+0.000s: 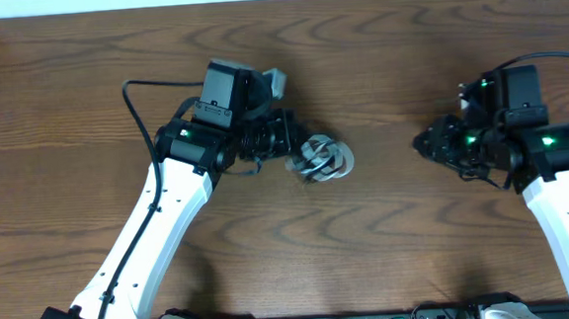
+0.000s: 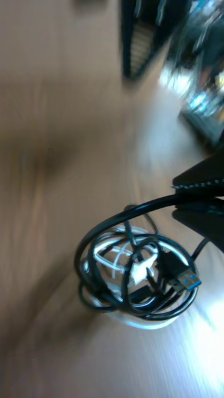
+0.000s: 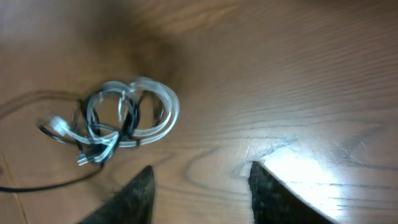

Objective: Untangle cables

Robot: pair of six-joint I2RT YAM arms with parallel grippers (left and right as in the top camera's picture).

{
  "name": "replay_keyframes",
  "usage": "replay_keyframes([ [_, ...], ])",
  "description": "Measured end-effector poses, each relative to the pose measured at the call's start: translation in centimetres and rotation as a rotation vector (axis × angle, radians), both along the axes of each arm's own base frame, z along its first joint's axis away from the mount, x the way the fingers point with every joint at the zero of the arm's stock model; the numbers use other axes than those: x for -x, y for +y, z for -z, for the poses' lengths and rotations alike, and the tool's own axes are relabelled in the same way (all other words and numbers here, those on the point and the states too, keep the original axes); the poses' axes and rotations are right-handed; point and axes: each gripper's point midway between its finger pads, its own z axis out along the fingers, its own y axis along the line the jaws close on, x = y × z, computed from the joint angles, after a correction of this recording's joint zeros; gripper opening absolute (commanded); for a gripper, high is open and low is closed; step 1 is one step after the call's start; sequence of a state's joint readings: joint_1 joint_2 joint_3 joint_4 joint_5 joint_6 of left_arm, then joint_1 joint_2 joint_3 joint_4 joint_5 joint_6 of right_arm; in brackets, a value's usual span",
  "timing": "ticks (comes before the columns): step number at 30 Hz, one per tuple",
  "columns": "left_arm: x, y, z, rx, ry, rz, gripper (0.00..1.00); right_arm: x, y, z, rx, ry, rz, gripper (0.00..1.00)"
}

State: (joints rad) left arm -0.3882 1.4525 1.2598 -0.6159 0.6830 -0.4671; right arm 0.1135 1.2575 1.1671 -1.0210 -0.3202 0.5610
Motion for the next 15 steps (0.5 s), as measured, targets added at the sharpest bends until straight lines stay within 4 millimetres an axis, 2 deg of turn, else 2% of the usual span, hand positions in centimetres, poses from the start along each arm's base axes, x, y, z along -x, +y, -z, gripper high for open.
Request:
replay_keyframes([
  [3,0.6,-1.5,-1.8,0.112,-0.001,0.067,0.07,0.3,1.3,0.3,-0.002,0.012,-0.046,0.55],
  [5,0.9,-2.0,-2.4,0.157,0.014,0.086,0.07,0.4,2.2,0.7,-0.004,0.022,-0.079,0.59],
  [8,1.2,-2.4,-3.0,0.196,0.04,0.094,0.08,0.4,3.1,1.4,0.006,0.041,-0.109,0.59],
  [11,1.4,-2.6,-3.4,0.22,0.06,0.096,0.07,0.4,3.5,2.5,0.022,0.078,-0.125,0.57],
  [15,1.6,-2.8,-3.7,0.242,0.074,0.106,0.08,0.2,3.6,4.2,0.035,0.136,-0.122,0.5],
])
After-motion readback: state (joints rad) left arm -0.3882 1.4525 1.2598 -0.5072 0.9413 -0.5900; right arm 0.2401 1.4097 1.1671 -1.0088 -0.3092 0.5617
